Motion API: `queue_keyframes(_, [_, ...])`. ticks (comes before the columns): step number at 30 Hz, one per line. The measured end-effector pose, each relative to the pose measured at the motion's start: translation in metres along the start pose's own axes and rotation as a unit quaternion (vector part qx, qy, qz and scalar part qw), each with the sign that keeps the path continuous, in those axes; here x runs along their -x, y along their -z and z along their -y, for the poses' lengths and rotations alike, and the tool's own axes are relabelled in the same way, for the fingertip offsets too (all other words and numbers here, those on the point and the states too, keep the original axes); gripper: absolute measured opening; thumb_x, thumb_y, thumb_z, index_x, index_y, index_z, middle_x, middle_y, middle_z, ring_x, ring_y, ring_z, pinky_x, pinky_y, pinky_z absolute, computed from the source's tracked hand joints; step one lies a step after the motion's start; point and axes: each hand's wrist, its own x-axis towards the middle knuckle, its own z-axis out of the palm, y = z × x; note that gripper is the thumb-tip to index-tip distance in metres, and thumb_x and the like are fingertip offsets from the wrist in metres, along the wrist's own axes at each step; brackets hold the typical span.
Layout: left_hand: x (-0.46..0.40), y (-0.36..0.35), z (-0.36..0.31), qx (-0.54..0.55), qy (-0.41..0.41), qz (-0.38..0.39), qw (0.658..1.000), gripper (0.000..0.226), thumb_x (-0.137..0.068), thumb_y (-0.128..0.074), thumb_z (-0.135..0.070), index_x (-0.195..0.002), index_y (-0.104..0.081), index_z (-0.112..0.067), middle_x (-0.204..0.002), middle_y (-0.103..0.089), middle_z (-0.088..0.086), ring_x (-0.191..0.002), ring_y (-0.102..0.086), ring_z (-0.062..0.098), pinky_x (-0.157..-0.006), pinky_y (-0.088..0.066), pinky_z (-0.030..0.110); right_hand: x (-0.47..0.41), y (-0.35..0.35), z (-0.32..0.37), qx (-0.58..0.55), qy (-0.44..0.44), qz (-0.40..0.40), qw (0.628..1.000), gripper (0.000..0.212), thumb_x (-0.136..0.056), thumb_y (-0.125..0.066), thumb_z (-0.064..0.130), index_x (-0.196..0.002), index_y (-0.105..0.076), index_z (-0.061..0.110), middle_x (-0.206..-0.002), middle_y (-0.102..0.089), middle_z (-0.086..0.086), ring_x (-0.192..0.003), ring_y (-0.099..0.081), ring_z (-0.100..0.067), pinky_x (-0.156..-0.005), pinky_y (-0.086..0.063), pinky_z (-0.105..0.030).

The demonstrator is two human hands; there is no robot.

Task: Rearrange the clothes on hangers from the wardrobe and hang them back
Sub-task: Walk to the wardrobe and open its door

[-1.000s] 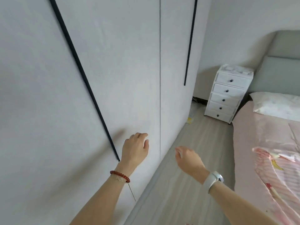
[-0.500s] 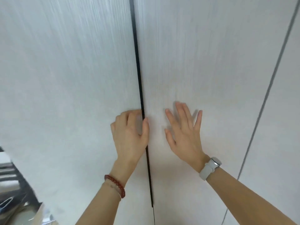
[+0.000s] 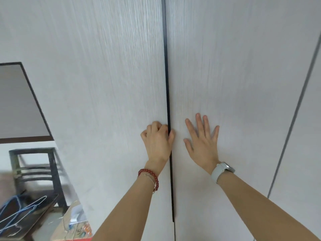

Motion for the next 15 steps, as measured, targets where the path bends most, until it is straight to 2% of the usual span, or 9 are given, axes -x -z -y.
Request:
queue_keyframes(1, [0.003,0.007,-0.001,0.016,0.002,0.010,1.000,0.020,-0.081,-0.060,-0.026,-0.066,-0.059,-0.012,-0.080,-0.052,0.003,-0.077,-0.050,0.021,-0.076,-0.025,0.032,0.006,0.008,0.010,-0.074,-0.030,0.020,0.997,0.059,-0.089,-0.032,0.042,-0.143,-0.027,0.019,-0.154,-0.013,-0.010,-0.141,-0.007,-0.028,-0.108,-0.013,-0.058])
queue_keyframes(3, [0.015,0.024,-0.002,0.042,-0.009,0.015,0.999,0.021,-0.082,-0.057,-0.029,-0.070,-0.060,-0.012,-0.082,-0.052,0.002,-0.080,-0.044,0.014,-0.076,-0.020,0.027,0.026,0.024,0.030,-0.229,-0.068,0.042,0.970,0.054,-0.090,-0.036,0.043,-0.134,-0.042,0.012,-0.144,-0.036,-0.011,-0.135,-0.026,-0.028,-0.110,-0.024,-0.046])
queue_keyframes(6, [0.038,0.067,-0.003,0.103,-0.049,0.013,0.993,0.025,-0.083,-0.049,-0.033,-0.074,-0.060,-0.013,-0.083,-0.048,-0.003,-0.081,-0.036,0.004,-0.072,-0.018,0.022,0.071,0.042,0.055,-0.347,-0.072,0.093,0.931,0.037,-0.093,-0.049,0.031,-0.125,-0.053,0.012,-0.124,-0.055,-0.003,-0.120,-0.046,-0.021,-0.100,-0.033,-0.025])
queue_keyframes(11, [0.086,0.166,0.006,0.189,-0.050,0.035,0.980,0.018,-0.081,-0.055,-0.029,-0.070,-0.054,-0.015,-0.086,-0.044,-0.014,-0.085,-0.040,0.003,-0.080,-0.034,0.028,0.140,0.071,0.109,-0.408,-0.028,0.182,0.894,0.057,-0.084,-0.038,0.057,-0.125,-0.054,0.021,-0.116,-0.059,0.008,-0.108,-0.054,-0.009,-0.095,-0.044,-0.028])
queue_keyframes(13, [0.105,0.206,0.014,0.213,-0.025,0.031,0.976,0.015,-0.080,-0.056,-0.027,-0.069,-0.049,-0.020,-0.089,-0.043,-0.019,-0.088,-0.044,0.005,-0.083,-0.037,0.021,0.160,0.079,0.139,-0.434,0.002,0.212,0.875,0.058,-0.084,-0.038,0.062,-0.126,-0.053,0.024,-0.113,-0.058,0.014,-0.105,-0.055,-0.005,-0.094,-0.046,-0.028])
queue_keyframes(15, [0.123,0.246,0.026,0.224,-0.003,0.020,0.974,0.014,-0.080,-0.056,-0.024,-0.070,-0.048,-0.019,-0.092,-0.045,-0.016,-0.092,-0.046,-0.003,-0.084,-0.033,0.010,0.175,0.084,0.173,-0.452,0.037,0.230,0.861,0.066,-0.085,-0.032,0.067,-0.127,-0.053,0.020,-0.116,-0.057,0.012,-0.110,-0.053,-0.005,-0.097,-0.045,-0.029])
